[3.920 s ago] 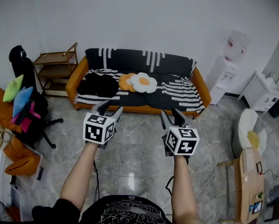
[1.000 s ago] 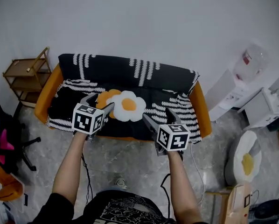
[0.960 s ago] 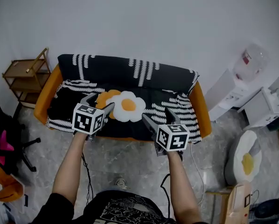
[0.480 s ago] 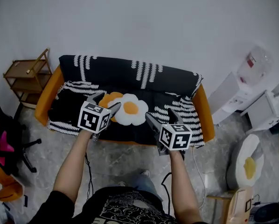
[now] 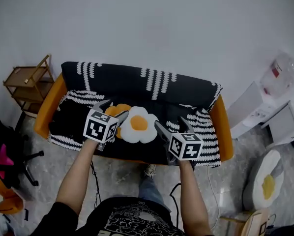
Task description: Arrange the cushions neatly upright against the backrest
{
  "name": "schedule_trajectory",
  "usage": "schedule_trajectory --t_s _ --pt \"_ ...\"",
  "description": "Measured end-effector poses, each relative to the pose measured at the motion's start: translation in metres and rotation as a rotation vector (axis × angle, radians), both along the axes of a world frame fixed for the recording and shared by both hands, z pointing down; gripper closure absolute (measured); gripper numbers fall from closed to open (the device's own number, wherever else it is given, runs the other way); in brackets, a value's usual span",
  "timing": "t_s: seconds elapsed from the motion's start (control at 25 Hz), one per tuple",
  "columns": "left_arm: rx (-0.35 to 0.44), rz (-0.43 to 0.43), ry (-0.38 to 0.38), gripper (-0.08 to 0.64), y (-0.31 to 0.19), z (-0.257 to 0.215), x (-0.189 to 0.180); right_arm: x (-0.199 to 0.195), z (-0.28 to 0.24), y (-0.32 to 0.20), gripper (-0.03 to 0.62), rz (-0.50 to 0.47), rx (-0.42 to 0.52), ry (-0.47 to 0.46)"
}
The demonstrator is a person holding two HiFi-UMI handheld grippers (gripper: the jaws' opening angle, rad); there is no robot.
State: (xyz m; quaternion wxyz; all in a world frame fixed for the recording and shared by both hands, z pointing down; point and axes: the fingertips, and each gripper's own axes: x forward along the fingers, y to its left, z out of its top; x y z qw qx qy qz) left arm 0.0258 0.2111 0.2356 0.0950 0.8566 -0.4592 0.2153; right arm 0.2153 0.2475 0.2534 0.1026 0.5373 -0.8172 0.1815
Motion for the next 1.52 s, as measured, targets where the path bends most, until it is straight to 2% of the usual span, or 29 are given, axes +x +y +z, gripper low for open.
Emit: schedule_trajectory --t_s 0.24,0.44,0.72,1.12,1.36,1.52 --pt "-0.033 -0.024 -0.022 0.214 -0.077 0.010 0.028 0.029 0.010 -0.084 0.115 -0.026 -0.035 -0.004" --pt "-0.087 -0.075 -0.024 0.214 -0.137 0.027 0.041 0.049 0.022 -0.153 0.115 -0.070 -0.079 0.003" --pt "-0.190 -0.145 -0.045 0.214 -0.189 0.070 0.041 0.051 0.063 -0.221 0.117 -0.144 -0.171 -0.011" --pt "-0.382 -0.239 -0.078 0.213 -0.211 0.164 0.024 0.040 0.158 -0.264 0.118 -0.230 -0.342 -0.045" --pt "-0.490 -0.284 -0.074 0.213 -0.202 0.208 0.017 0.033 0.213 -0.267 0.118 -0.272 -0.442 -0.056" --pt "-0.541 -0.287 -0.077 0.213 -0.202 0.243 0.010 0.033 0.250 -0.267 0.118 -0.298 -0.492 -0.031"
